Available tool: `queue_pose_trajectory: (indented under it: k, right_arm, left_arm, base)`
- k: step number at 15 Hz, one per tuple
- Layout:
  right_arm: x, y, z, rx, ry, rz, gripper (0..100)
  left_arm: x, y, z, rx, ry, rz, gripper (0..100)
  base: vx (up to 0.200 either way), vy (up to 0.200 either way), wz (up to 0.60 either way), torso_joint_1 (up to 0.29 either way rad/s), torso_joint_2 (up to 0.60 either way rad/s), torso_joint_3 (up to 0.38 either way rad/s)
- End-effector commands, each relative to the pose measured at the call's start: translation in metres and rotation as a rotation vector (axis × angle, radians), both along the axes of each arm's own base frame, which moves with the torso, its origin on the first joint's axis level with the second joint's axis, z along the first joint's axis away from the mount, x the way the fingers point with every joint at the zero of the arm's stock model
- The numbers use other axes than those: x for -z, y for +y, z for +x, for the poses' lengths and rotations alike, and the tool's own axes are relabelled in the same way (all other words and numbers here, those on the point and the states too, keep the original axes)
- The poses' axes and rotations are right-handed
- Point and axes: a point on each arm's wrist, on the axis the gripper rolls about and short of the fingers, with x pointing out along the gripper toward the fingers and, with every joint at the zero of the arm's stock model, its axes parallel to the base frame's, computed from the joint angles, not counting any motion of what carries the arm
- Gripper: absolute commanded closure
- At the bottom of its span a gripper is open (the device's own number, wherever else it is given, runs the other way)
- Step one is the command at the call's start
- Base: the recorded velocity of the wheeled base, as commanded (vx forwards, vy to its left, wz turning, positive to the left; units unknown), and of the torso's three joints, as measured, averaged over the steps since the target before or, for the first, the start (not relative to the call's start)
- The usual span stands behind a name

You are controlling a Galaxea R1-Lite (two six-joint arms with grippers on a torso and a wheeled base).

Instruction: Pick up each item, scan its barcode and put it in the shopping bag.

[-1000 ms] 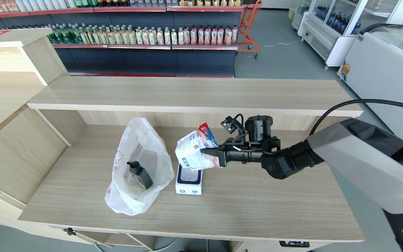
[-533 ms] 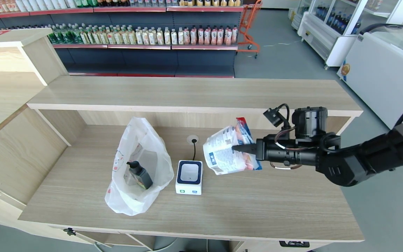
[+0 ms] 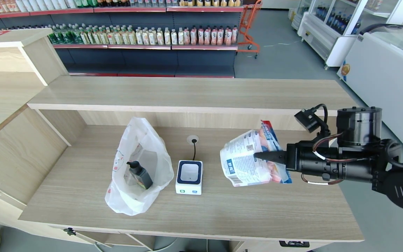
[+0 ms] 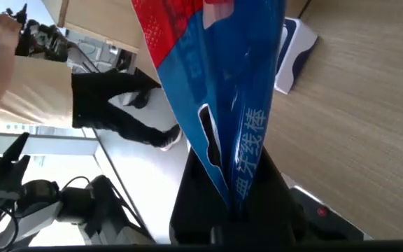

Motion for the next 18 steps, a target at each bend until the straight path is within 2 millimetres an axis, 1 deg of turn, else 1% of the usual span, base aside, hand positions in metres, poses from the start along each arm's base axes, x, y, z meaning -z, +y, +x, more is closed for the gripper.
queue_pose_trajectory:
  k: [1, 3, 10, 13, 17, 18]
  right_arm:
    - [-0.004, -0.005, -0.006, 0.01, -0.011, 0.003, 100]
    - [-0.002, -0.006, -0.005, 0.045, -0.009, -0.009, 100]
    - [-0.002, -0.007, -0.006, 0.068, -0.008, -0.015, 100]
    - [0.003, -0.006, -0.002, 0.07, -0.003, -0.022, 100]
    - [0.014, 0.0, 0.012, 0.049, -0.032, -0.077, 100]
    - [0.018, 0.004, 0.022, 0.04, -0.058, -0.108, 100]
  left_arm:
    - [0.0, 0.0, 0.0, 0.0, 0.0, 0.0, 0]
    - [0.0, 0.0, 0.0, 0.0, 0.0, 0.0, 0]
    - [0.0, 0.0, 0.0, 0.0, 0.001, 0.0, 0]
    - [0.0, 0.0, 0.0, 0.0, 0.001, 0.001, 0]
    - [0.0, 0.0, 0.0, 0.0, 0.001, 0.001, 0]
    - [0.0, 0.0, 0.0, 0.0, 0.001, 0.001, 0]
  base:
    - [0.0, 0.0, 0.0, 0.0, 0.0, 0.0]
    - [0.0, 0.0, 0.0, 0.0, 0.0, 0.0]
    - [0.0, 0.2, 0.0, 0.004, 0.0, 0.002]
    - [0.0, 0.2, 0.0, 0.004, 0.01, 0.004]
    - [0.0, 0.2, 0.0, 0.002, 0.0, 0.002]
    - [0.0, 0.2, 0.0, 0.002, 0.0, 0.002]
